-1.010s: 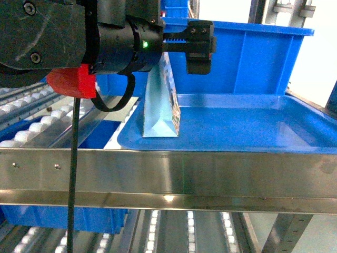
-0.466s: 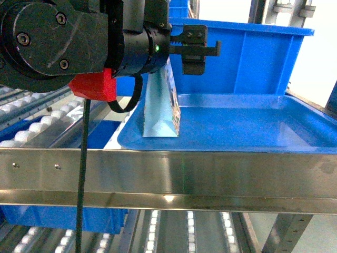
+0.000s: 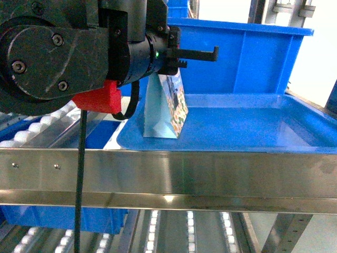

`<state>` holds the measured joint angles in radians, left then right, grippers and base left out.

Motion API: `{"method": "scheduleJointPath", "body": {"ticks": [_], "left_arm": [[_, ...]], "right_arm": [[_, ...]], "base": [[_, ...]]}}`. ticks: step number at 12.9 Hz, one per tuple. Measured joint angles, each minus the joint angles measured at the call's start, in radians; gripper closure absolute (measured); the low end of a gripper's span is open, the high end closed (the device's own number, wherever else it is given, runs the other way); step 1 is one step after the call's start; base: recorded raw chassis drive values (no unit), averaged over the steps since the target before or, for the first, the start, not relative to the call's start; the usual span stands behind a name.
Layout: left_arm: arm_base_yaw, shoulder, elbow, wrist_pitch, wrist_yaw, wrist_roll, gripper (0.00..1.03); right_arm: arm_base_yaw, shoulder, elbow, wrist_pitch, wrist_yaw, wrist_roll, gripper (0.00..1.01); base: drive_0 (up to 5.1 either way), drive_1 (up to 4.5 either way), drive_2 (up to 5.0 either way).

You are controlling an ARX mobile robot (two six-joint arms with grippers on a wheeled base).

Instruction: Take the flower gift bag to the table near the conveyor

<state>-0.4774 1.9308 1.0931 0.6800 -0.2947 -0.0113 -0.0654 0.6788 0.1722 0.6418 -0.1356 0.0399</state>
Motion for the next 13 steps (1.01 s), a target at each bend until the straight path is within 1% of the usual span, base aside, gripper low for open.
{"method": "scheduleJointPath", "body": {"ticks": [2, 3, 5, 6, 8, 9, 10, 11, 12, 13], "left_arm": [[0.002, -0.035, -0.053, 0.047, -0.037, 0.039, 1.01], [0.002, -0.038, -0.057, 0.051, -0.041, 0.042, 1.01], [0.006, -0.071, -0.116, 0.11, -0.072, 0.074, 1.01], [0.019, -0.152, -0.187, 0.191, -0.075, 0.107, 1.01], [0.04, -0.225, -0.231, 0.232, -0.057, 0.136, 1.01], [0.053, -0.269, -0.261, 0.247, -0.043, 0.16, 1.01], [0.068, -0.304, -0.3, 0.297, -0.037, 0.188, 1.01], [0.096, -0.354, -0.359, 0.352, -0.003, 0.227, 1.01], [0.133, -0.426, -0.431, 0.374, 0.027, 0.249, 1.01], [0.161, -0.478, -0.482, 0.375, 0.046, 0.253, 1.01]], "right_arm": [[0.0, 0.0, 0.0, 0.0, 0.0, 0.0, 0.99], [0.0, 0.0, 0.0, 0.0, 0.0, 0.0, 0.99], [0.0, 0.0, 0.0, 0.0, 0.0, 0.0, 0.99], [0.0, 0.0, 0.0, 0.0, 0.0, 0.0, 0.99], [0.0, 0.0, 0.0, 0.0, 0.0, 0.0, 0.99], [0.0, 0.0, 0.0, 0.0, 0.0, 0.0, 0.99], [0.0, 0.0, 0.0, 0.0, 0.0, 0.0, 0.99], [0.0, 0.0, 0.0, 0.0, 0.0, 0.0, 0.99], [0.0, 0.0, 0.0, 0.0, 0.0, 0.0, 0.99], [0.0, 0.0, 0.0, 0.0, 0.0, 0.0, 0.99]], "base": [[0.0, 0.0, 0.0], [0.0, 0.0, 0.0], [0.0, 0.0, 0.0], [0.0, 0.0, 0.0], [0.0, 0.0, 0.0], [0.0, 0.0, 0.0], [0.0, 0.0, 0.0], [0.0, 0.0, 0.0], [0.0, 0.0, 0.0], [0.0, 0.0, 0.0]]}}
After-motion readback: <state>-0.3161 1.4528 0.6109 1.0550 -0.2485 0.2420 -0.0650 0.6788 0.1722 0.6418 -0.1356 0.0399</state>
